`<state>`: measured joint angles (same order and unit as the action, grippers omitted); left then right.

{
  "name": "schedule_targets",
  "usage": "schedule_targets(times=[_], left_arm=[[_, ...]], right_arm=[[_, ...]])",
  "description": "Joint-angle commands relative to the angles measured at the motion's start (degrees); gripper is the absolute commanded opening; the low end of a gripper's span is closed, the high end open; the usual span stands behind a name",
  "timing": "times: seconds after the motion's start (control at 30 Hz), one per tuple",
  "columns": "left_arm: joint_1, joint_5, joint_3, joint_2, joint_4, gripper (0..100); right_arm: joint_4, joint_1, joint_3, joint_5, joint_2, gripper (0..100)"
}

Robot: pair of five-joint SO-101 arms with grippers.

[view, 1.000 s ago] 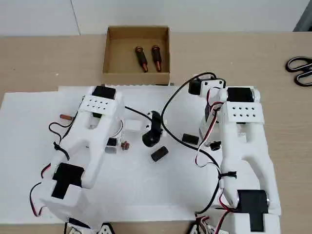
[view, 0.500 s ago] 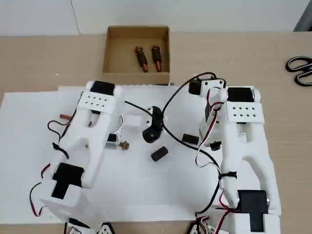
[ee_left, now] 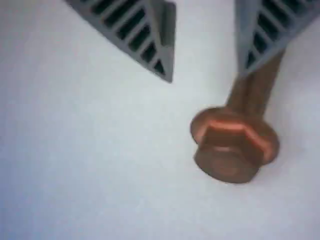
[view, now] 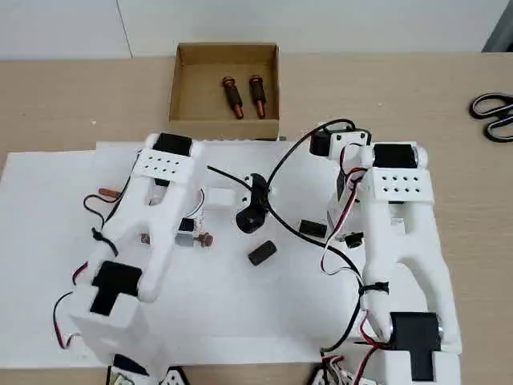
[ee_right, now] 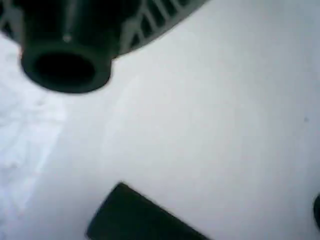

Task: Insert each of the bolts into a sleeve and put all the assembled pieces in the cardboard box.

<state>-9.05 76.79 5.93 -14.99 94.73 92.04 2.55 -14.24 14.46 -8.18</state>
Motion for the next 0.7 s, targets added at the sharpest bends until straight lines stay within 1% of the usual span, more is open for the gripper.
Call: schedule_targets(times=[0.0,0.3,0.4,0.53,0.67], left_arm=[[-0.09,10.20,-2.07,-2.02,-1.58,8],[-0.09,10.20,-8.48,-3.60,-0.97,8],[-0.18,10.37,-10.33,-3.69,1.32,8],[-0.26,10.46,-10.42,-4.13,1.67,8],[-0.53,10.46,-10.51,-7.56,1.76,8]], right_arm=[[-0.13,-0.48,0.35,0.62,-2.68,1.0],[-0.31,-0.48,0.35,0.62,-2.59,1.0],[-0.57,-0.48,0.35,0.62,-2.59,1.0],[-0.57,-0.48,0.35,0.62,-2.59,1.0],[-0.57,-0.48,0.35,0.62,-2.59,1.0]])
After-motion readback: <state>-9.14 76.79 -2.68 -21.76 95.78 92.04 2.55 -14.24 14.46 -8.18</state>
